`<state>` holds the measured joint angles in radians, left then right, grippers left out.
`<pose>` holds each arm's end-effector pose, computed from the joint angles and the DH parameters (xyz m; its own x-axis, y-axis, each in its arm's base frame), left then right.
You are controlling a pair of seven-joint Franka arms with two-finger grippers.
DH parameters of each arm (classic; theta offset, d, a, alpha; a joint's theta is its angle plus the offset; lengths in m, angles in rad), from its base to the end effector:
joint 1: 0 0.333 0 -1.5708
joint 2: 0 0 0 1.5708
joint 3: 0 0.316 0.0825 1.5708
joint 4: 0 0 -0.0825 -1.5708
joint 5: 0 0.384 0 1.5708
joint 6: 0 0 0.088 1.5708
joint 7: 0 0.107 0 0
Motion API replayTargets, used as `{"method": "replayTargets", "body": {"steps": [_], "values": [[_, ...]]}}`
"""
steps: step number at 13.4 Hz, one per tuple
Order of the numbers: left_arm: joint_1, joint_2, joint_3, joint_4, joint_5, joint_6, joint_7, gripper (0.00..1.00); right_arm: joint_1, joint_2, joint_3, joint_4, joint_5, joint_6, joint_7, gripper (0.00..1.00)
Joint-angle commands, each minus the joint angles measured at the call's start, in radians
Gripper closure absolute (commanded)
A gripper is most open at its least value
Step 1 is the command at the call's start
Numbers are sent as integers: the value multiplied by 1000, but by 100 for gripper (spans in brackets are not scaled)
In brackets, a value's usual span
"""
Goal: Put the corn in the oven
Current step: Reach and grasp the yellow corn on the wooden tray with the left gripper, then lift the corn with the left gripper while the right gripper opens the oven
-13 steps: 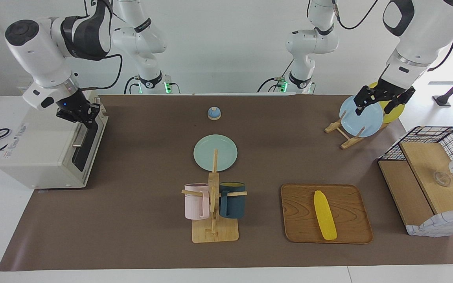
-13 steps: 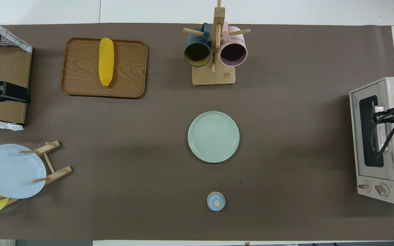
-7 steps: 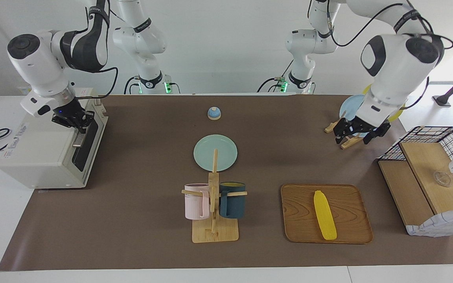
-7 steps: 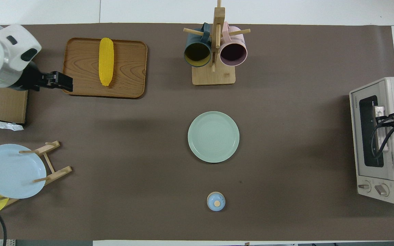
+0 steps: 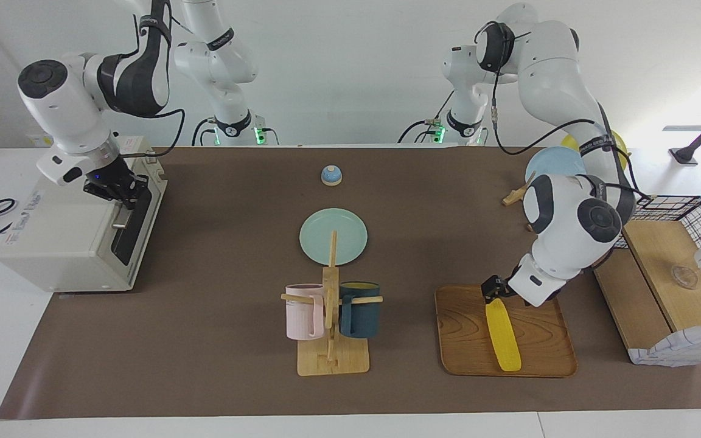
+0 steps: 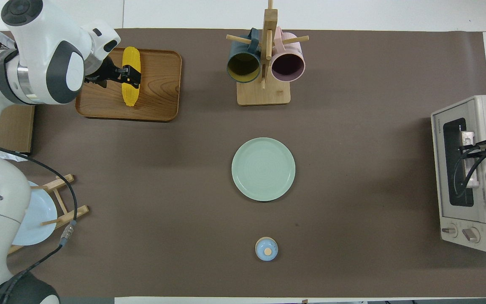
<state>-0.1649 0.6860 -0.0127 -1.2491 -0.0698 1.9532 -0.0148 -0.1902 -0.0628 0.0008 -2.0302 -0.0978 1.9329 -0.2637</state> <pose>0.7301 -0.1334 0.3604 0.9909 -0.1334 0.0160 -0.1342 -0.9882 0.0734 0.5222 -0.1069 0.4716 0.9925 0.1079 -0.0583 0.1122 -0.9906 0.0776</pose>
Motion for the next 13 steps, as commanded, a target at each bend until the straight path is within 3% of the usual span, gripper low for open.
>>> {"method": "replayTargets", "body": {"steps": [1,6,10,11,12,13], "values": [[-4,52,7,65,-16,44,13,0,-3,-5,13,-36,-8,8,78,100],[-5,122,10,77,-12,150,13,0,32,6,16,-68,12,21,135,100],[-5,132,10,71,-7,188,13,1,77,44,16,-70,47,54,147,100],[-5,133,10,71,-7,190,12,27,81,51,15,-70,47,69,147,100],[-5,132,10,73,-8,178,12,72,89,54,15,-82,47,86,147,100],[-13,132,11,73,-13,168,3,100,92,61,15,-96,47,113,147,100]]}}
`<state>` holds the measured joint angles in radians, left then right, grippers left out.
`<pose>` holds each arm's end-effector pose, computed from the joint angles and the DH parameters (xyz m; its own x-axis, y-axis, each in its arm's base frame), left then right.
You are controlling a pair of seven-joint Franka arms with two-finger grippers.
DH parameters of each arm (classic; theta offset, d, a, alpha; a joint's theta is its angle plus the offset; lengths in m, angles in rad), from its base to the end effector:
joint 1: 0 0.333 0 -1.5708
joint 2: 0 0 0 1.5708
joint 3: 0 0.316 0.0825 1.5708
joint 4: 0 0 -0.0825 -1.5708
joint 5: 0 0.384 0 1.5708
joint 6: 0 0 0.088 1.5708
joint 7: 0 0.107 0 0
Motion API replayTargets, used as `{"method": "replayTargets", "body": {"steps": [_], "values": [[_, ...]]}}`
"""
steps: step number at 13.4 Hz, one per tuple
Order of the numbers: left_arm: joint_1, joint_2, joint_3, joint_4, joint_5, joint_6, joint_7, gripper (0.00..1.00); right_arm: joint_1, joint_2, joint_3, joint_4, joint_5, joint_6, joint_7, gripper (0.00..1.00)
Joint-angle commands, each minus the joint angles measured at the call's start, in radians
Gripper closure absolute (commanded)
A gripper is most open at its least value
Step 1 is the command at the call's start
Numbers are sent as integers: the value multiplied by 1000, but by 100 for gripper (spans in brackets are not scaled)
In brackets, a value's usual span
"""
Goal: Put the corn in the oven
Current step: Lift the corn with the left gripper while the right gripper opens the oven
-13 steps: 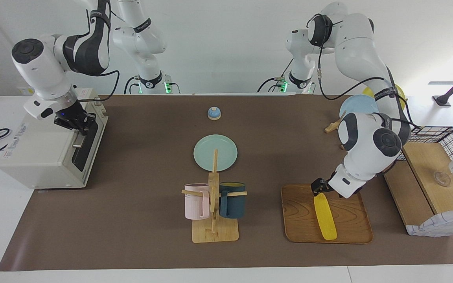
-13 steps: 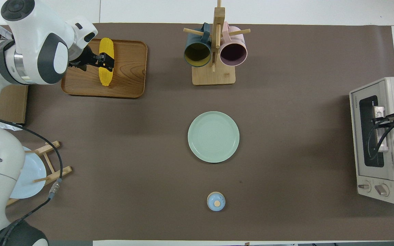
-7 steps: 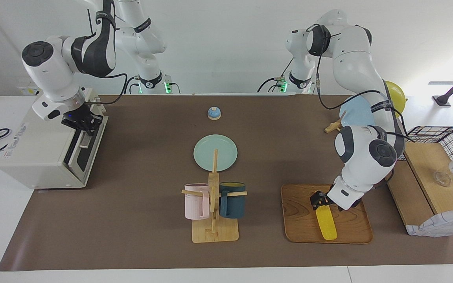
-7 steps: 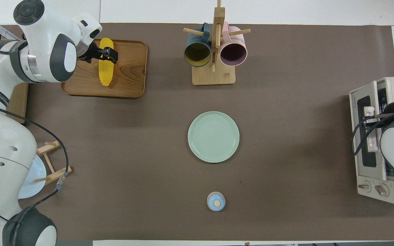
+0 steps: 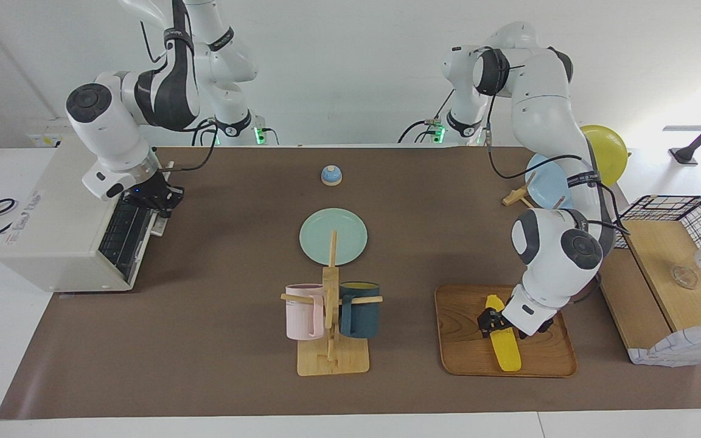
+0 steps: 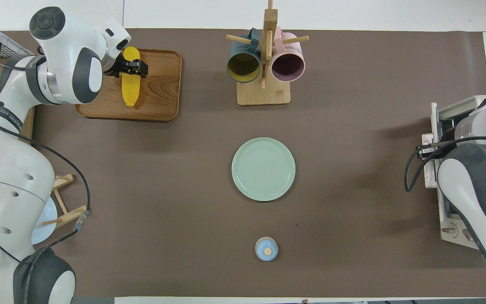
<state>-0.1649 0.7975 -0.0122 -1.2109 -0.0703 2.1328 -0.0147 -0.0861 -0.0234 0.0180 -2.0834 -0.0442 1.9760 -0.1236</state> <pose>0.7551 -0.1356 0.3116 0.9855 -0.1187 0.1215 -0.1282 -0.9890 0.0741 0.5301 -0.0389 0.4293 0.9934 0.0730 -0.0885 0.0758 -0.9967 0.0287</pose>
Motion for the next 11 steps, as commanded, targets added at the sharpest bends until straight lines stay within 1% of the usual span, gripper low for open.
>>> {"method": "replayTargets", "body": {"steps": [1,3,4,6,7,8,9,10,11], "values": [[-33,19,17,33,-11,-11,-2,100,-8,28,-1,-56,-6,96,7,100],[-33,3,17,30,-17,-20,-19,100,20,54,-1,-72,-6,142,24,100],[-27,-15,17,30,-26,-55,-19,100,31,63,-1,-73,-5,158,47,100],[-31,-75,18,13,-42,-105,-28,100,61,63,-1,-81,-6,179,67,100],[-41,-131,18,-37,-40,-125,-69,100,63,63,-1,-83,-6,182,67,100],[-65,-197,17,-109,-40,-134,-124,100,65,63,-1,-84,-6,184,67,100],[-100,-277,17,-201,-40,-130,-163,100,65,63,-1,-90,-5,195,67,100],[-137,-369,17,-311,-40,-117,-209,100,65,56,-1,-121,-6,228,67,100],[-168,-439,15,-388,-40,-119,-246,100,65,59,-1,-147,-6,259,68,100]]}}
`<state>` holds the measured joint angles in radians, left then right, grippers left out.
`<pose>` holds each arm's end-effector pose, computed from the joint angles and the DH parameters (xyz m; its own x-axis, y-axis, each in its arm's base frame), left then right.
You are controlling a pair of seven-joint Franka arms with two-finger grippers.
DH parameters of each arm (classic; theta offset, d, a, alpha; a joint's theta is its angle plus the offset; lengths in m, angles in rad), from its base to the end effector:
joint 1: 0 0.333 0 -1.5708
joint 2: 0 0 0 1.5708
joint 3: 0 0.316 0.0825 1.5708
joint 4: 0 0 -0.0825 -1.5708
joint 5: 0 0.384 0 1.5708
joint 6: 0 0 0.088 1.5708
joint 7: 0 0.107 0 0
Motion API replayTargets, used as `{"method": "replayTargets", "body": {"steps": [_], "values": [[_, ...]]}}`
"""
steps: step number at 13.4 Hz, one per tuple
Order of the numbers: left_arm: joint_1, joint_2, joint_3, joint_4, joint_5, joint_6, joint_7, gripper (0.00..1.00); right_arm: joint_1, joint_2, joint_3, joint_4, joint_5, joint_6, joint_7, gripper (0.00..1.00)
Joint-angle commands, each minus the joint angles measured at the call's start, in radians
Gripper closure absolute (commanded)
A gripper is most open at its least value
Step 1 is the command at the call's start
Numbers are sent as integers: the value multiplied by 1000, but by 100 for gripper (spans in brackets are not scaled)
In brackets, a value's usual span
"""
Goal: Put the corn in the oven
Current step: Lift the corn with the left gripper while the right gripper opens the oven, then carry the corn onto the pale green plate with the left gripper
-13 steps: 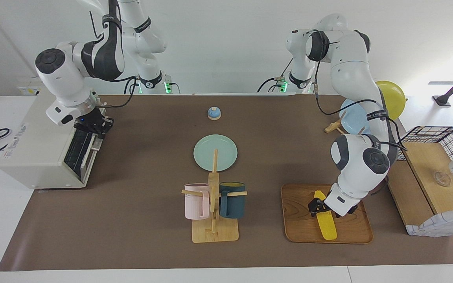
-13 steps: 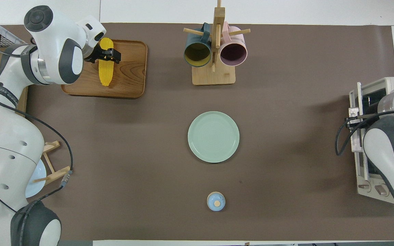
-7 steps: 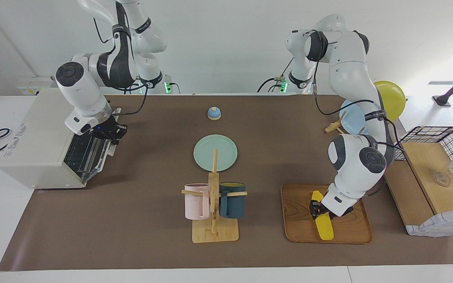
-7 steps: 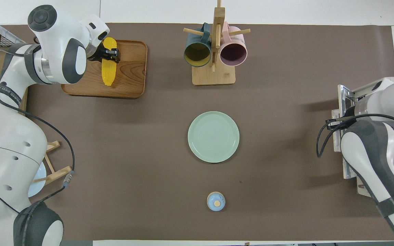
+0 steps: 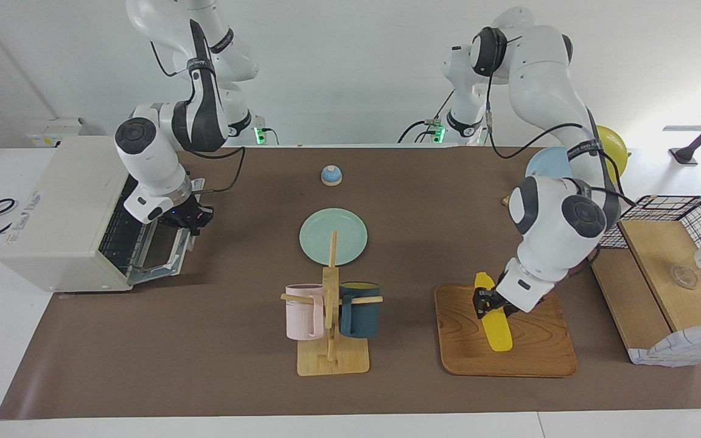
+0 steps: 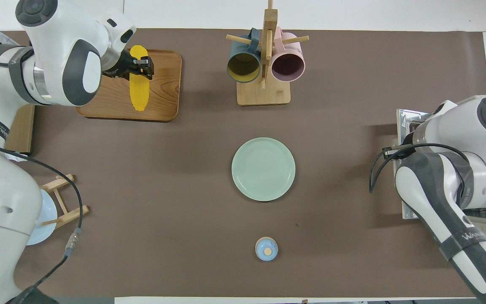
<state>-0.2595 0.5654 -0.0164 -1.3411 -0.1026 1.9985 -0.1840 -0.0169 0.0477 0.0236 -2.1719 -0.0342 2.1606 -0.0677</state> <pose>0.6978 -0.2014 0.4090 0.9966 -0.0464 0.0687 -0.0544 -0.9913 0.1200 0.5348 0.0022 0.3664 0.9938 0.0933 -0.0608 0.0948 -0.9953 0.0220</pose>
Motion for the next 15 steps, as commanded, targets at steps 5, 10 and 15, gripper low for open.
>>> {"method": "replayTargets", "body": {"steps": [5,10,15], "values": [[-340,-352,18,-504,-9,171,-349,100,-5,-11,-7,-91,-16,108,23,100],[-516,-287,18,-598,-9,452,-434,100,29,11,-5,-105,-15,143,58,100],[-560,-200,21,-584,-8,539,-454,100,29,55,-5,-103,-16,177,60,100]]}}
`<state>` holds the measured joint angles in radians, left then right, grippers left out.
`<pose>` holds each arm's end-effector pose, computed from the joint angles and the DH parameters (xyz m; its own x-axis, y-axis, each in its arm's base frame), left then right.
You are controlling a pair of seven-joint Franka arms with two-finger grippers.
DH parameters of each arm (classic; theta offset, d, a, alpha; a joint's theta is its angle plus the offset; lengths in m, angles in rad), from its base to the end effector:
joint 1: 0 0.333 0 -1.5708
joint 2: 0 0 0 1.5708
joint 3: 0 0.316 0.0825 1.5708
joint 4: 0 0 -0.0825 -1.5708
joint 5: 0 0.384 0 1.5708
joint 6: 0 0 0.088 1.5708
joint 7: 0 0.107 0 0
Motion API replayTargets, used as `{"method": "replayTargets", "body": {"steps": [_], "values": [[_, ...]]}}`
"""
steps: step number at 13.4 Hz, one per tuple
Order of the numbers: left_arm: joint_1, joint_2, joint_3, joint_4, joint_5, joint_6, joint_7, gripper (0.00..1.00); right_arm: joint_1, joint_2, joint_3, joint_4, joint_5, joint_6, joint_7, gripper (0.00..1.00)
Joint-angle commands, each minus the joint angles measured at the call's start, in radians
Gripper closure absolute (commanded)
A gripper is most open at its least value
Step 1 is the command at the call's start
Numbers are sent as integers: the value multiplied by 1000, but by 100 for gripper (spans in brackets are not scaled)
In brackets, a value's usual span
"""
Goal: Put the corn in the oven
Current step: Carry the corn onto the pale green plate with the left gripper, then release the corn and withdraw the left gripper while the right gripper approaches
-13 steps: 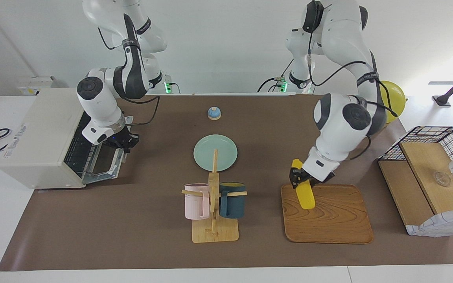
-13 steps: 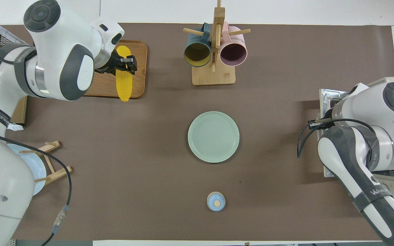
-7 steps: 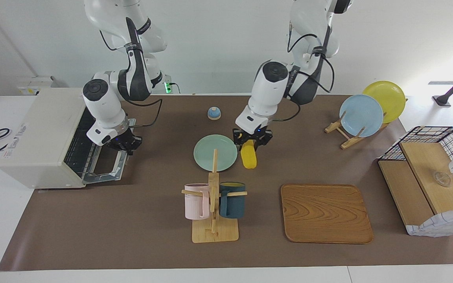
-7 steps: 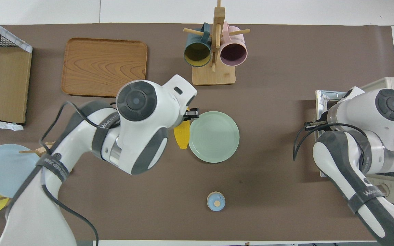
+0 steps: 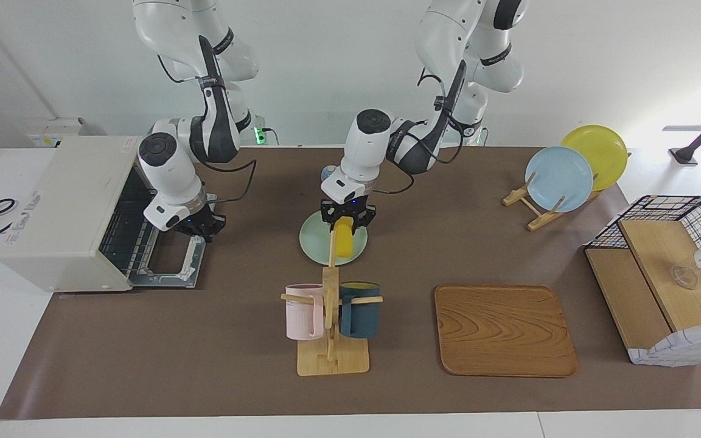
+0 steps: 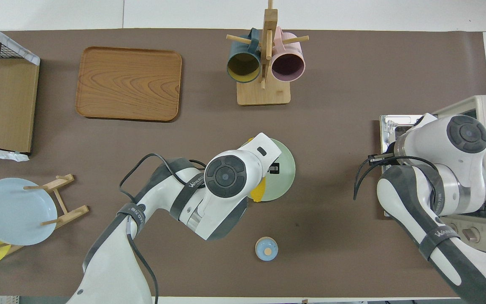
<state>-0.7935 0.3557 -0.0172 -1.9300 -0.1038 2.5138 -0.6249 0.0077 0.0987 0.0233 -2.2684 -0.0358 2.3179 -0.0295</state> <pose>0.4430 -0.4638 0.3267 0.9870 -0.0927 0.1311 -0.1178 -0.9730 0.1984 0.5232 0.0155 0.3114 0.9952 0.0847 -0.0501 0.0858 -0.9961 0.0213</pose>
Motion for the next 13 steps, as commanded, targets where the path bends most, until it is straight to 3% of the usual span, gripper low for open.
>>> {"method": "replayTargets", "body": {"steps": [1,3,4,5,8,10,11,13], "values": [[-27,11,22,5,-7,23,-13,100,5,4,-5,-7,-13,18,22,100],[-27,11,22,3,-5,19,-12,96,6,4,-5,3,-13,-6,23,100],[-29,9,22,3,-4,11,-13,27,6,6,-5,24,-9,-38,23,100],[-27,3,22,3,-4,2,-10,0,8,6,-3,47,8,-78,25,100],[40,-85,25,8,-2,-130,5,0,78,-2,-3,114,19,-190,118,100],[115,-154,26,37,-2,-243,8,0,127,-8,-2,154,19,-254,235,80],[164,-171,26,64,2,-307,25,0,174,-25,-3,171,19,-287,281,62],[270,-188,28,140,6,-416,82,0,262,-27,-2,243,20,-359,391,56]]}}
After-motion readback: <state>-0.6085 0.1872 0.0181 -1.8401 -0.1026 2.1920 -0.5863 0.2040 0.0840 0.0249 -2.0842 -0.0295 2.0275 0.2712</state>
